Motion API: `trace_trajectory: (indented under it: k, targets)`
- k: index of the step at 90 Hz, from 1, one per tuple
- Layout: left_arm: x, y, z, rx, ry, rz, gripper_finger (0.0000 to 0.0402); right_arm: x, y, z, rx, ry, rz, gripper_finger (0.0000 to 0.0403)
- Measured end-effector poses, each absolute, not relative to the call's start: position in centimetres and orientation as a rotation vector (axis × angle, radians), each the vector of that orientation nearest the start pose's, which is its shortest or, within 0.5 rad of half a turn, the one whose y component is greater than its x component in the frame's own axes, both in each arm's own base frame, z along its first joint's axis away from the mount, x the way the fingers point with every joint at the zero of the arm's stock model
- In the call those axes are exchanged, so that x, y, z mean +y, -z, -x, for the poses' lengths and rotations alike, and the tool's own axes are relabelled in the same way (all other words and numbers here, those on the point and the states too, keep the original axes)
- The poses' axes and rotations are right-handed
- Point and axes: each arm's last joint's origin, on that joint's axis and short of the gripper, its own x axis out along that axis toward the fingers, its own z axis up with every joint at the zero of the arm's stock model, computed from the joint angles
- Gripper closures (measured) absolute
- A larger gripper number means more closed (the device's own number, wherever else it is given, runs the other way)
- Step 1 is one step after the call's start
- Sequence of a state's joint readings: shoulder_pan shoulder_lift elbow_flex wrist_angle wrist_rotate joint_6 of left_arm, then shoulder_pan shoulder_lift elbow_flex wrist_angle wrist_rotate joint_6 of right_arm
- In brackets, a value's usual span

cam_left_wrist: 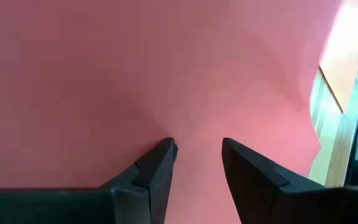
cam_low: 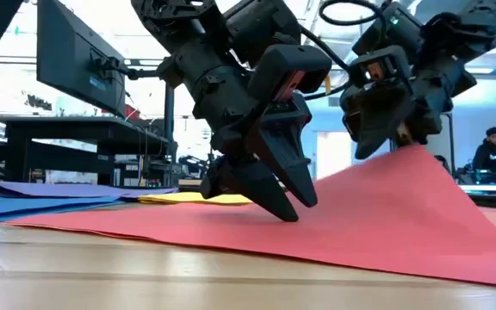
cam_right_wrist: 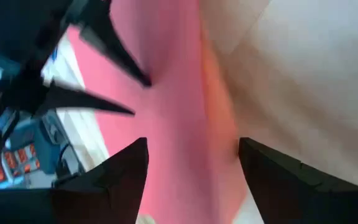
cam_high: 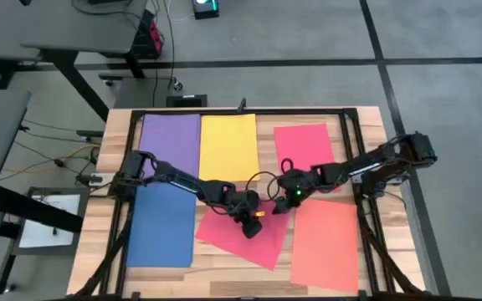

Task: Organize paper
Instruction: Stack the red paper on top of the red paper

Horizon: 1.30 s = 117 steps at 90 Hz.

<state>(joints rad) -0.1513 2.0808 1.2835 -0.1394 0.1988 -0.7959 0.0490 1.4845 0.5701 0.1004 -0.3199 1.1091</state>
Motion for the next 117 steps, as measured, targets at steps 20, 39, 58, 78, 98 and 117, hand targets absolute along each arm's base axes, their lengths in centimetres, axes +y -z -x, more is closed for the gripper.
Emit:
trace_trajectory:
  k: [20, 39, 58, 78, 98, 117]
  targets:
    - [-7.0, -12.3, -41.4, 1.020, -0.072, 0.756, 0.0276, 1.2, -14.3, -26.0, 0.897, 0.161, -1.151, 0.0163]
    - [-7.0, -12.3, -41.4, 1.020, -0.068, 0.751, 0.0276, 1.1, -15.5, -27.0, 0.866, 0.104, -1.158, 0.0163]
    - [-7.0, -12.3, -41.4, 1.021, -0.068, 0.749, 0.0276, 2.5, -15.5, -26.8, 0.917, 0.081, -1.141, 0.0163]
    - [-7.0, -12.3, -41.4, 1.021, -0.059, 0.736, 0.0276, 2.5, -15.1, -26.4, 0.961, 0.114, -1.113, 0.0163]
    - [-7.0, -12.3, -41.4, 1.020, -0.060, 0.736, 0.0276, 3.1, -16.8, -27.8, 0.849, -0.033, -1.101, 0.0163]
    - [-7.0, -12.3, -41.4, 1.021, -0.058, 0.737, 0.0276, 2.8, -15.7, -26.8, 0.965, 0.093, -1.053, 0.0163]
